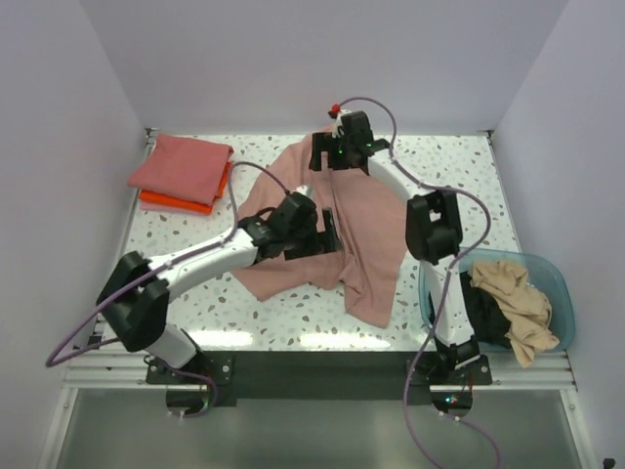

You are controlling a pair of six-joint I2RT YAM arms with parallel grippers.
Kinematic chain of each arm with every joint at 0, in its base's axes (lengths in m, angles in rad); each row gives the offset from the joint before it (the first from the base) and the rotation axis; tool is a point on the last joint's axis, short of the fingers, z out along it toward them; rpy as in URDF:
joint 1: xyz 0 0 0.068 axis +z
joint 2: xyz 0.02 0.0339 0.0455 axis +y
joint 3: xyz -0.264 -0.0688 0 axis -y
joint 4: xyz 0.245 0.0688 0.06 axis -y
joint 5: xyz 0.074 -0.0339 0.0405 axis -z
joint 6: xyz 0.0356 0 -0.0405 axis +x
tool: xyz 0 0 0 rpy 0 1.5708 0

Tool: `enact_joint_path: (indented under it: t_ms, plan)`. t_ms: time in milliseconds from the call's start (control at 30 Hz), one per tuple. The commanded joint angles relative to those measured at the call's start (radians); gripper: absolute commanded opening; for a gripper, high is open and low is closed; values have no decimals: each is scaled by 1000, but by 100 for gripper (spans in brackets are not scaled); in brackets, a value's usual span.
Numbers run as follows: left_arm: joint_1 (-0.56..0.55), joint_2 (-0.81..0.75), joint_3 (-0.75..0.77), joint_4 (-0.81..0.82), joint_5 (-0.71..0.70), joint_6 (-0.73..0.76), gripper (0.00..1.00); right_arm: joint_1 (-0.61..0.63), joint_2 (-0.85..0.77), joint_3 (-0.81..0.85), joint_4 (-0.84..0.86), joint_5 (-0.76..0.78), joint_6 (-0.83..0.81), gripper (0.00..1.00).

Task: Fold and stack the t-shirts
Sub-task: Flatten the tshirt out

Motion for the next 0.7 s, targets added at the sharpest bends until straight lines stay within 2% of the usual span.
enact_joint_path:
  t_ms: [0, 67, 133, 167, 267, 367, 433, 467, 533, 600, 667]
  plan:
    - [99, -113, 62, -164, -198, 90, 100, 4, -285, -127, 9, 102, -8, 99]
    - [193, -116, 62, -131, -169, 132, 100, 3, -357, -259, -7, 145, 19, 99]
    - [230, -66, 96, -115, -169, 193, 100, 4, -459, -360, -16, 194, 64, 99]
    - [262, -35, 155, -117, -161, 216, 100, 1, -488, -453, -30, 225, 80, 99]
    - [327, 142, 303, -106, -86, 293, 100, -26, -559, -577, -74, 314, 162, 99]
    - [370, 259, 459, -91, -60, 352, 100, -97, -537, -597, -132, 270, 196, 99]
    - [390, 423, 580, -95, -28, 421, 100, -147, -495, -582, -206, 222, 190, 99]
    - [393, 424, 620, -104, -37, 422, 100, -157, -484, -582, -212, 222, 189, 99]
    - [396, 545, 721, -121, -55, 461, 100, -165, -444, -570, -215, 233, 165, 99]
    - [397, 655, 792, -159, -157, 471, 100, -177, -409, -539, -267, 256, 151, 99]
    - [411, 750, 895, -201, -162, 481, 100, -186, -361, -504, -300, 295, 148, 99]
